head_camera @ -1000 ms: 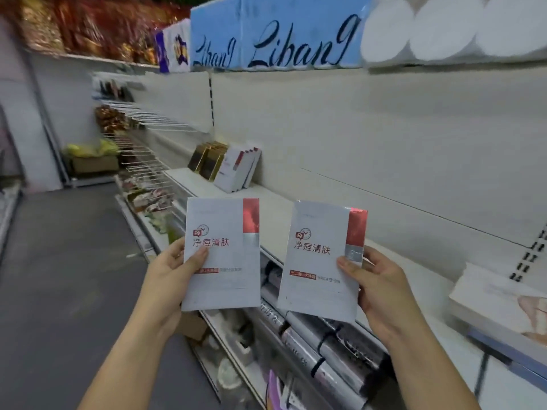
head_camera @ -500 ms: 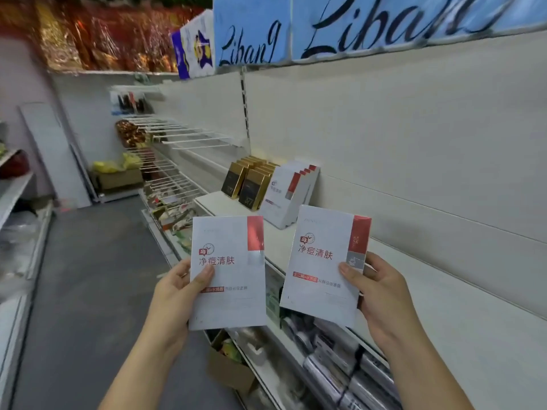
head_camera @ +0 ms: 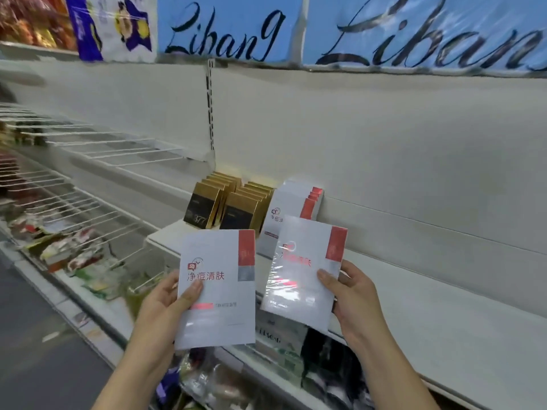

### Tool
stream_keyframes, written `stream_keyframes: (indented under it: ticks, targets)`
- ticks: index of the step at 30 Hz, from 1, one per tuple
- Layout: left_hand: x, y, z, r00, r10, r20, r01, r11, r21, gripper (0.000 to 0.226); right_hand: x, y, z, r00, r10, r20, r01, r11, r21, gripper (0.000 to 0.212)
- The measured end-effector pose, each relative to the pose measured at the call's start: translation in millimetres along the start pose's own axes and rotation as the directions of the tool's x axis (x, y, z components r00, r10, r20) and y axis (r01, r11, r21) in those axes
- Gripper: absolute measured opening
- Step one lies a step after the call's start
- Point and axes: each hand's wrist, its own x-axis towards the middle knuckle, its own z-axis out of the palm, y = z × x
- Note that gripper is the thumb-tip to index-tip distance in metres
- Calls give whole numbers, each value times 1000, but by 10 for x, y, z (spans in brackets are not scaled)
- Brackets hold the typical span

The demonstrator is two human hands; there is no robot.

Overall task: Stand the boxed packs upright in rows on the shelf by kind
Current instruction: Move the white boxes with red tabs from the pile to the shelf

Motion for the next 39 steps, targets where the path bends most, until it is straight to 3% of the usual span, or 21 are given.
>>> stream_keyframes:
  ticks: [11, 16, 21, 26, 31, 35, 39]
  targets:
    - [1236, -114, 70, 973, -134, 186, 136, 991, 0, 43, 796, 267, 476, 989, -46, -138, 43, 999, -27, 26]
    - [1628, -73, 124, 966, -110, 233, 92, 992, 89, 46, 1055, 377, 648, 981, -82, -177, 80, 997, -20, 26]
    - [1905, 44, 153, 954, -87, 288, 64, 994, 90, 32, 1098, 436, 790, 940, -193, -281, 130, 965, -229, 28]
    - [2139, 142, 192, 909, -88, 408, 47, 993, 109, 37, 1043, 433, 852, 815, -421, -397, 130, 802, -584, 43]
    - [2326, 99, 167, 856, -110, 506, 67, 993, 102, 32, 1069, 417, 973, 762, -473, -443, 107, 766, -634, 57]
    - [2402, 82, 51, 816, -122, 565, 88, 992, 87, 32, 1073, 453, 1103, 742, -477, -471, 52, 741, -669, 49]
    - [2425, 43, 20, 793, -126, 595, 107, 992, 68, 35, 1030, 467, 1159, 720, -428, -547, -8, 783, -623, 37]
